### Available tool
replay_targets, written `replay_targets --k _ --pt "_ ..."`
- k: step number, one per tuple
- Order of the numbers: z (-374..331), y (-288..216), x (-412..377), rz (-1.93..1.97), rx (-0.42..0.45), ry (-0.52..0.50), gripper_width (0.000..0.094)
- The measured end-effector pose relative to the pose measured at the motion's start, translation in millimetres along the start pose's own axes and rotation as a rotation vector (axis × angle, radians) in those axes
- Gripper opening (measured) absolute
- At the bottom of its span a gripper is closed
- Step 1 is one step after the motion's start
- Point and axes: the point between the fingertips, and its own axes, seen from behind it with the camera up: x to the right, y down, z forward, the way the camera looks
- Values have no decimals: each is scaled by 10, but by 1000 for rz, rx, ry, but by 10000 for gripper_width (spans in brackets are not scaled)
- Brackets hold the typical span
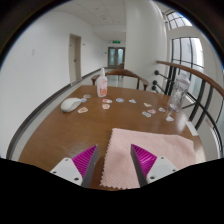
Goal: Fold towel
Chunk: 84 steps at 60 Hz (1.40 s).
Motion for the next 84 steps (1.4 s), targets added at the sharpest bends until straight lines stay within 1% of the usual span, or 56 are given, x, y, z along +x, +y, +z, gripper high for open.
replay_targets --k 1,2,4,5,6,8,12,14,15,19,24,25,26,30,31,32,35,36,39,42,43,46,47,48,52,53,54,56,58,59,64,65,67,68,70,71,76,77,84 --pt "-17 27 -6 -4 -9 -1 703" --pt "-36 60 -5 -9 -18 0 629" --pt "-83 144 21 -16 -43 10 567" --pt "-121 160 0 -14 -45 2 627" --pt "-156 138 -8 -7 -33 -1 570" --pt "-241 292 -125 -6 -41 -9 446" --pt "-302 348 -263 54 -58 -40 178" --pt "-368 354 -209 58 -49 -13 40" --pt "-547 461 -218 53 -43 -13 53" --pt "-659 492 -268 2 -13 -14 31" --pt "-836 561 -289 -15 -7 -22 4" --pt "-1022 598 -324 -13 -3 -30 4" --pt "-1004 539 -306 -4 6 -37 4" --pt "-1421 345 -231 37 78 -41 4" --pt "-1530 296 -171 44 93 -33 5" --pt "-1472 185 -74 54 107 -25 7" --pt "-1794 78 133 91 141 0 10" --pt "-1772 35 262 106 149 7 11" --pt "-2056 35 548 138 162 46 15" --pt "-2284 109 878 142 157 106 18" --pt "-2062 128 1048 143 157 124 21" --pt "-2190 298 1311 141 125 176 26" --pt "-2229 406 1391 138 113 186 26" --pt "-2094 462 1492 136 100 192 26" --pt "-2198 781 1711 169 35 221 26" --pt "-1941 820 1817 175 22 222 26" --pt "-1968 888 1830 180 8 221 28" --pt "-2034 974 1840 191 -5 216 49" --pt "-2118 1014 1852 201 -3 215 206" --pt "-1961 997 1938 204 1 219 283" --pt "-2246 1055 1994 202 0 243 668" --pt "-2116 1046 2037 195 5 244 745" --pt "-2216 1035 2047 182 12 250 898" --pt "-2270 1033 2052 175 15 253 845" --pt "-2377 1025 2045 163 21 256 811" --pt "-2332 1034 2055 159 30 258 812" --pt "-2678 1025 1944 140 62 262 831" --pt "-2640 1003 1944 138 72 260 830" --pt "-3041 965 1547 145 133 204 830"
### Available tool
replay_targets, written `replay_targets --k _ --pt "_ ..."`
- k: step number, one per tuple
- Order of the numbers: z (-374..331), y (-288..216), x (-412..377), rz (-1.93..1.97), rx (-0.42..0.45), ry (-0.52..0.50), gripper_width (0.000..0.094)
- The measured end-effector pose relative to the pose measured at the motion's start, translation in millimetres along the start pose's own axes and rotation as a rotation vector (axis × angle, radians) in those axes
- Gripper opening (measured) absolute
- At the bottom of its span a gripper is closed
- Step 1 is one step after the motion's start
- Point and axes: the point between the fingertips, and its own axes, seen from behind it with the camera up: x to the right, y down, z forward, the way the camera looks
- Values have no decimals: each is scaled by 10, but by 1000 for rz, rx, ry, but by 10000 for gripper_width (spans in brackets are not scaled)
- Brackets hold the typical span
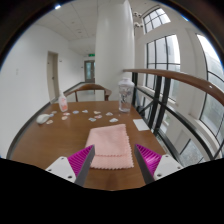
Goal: Fold towel
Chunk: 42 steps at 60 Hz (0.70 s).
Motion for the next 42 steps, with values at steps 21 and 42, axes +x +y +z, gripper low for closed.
replay_targets --k 21,42 --pt "-1199 -3 -720 -66 139 -84 831" --pt "-1367 -4 -1001 -172 208 -82 836"
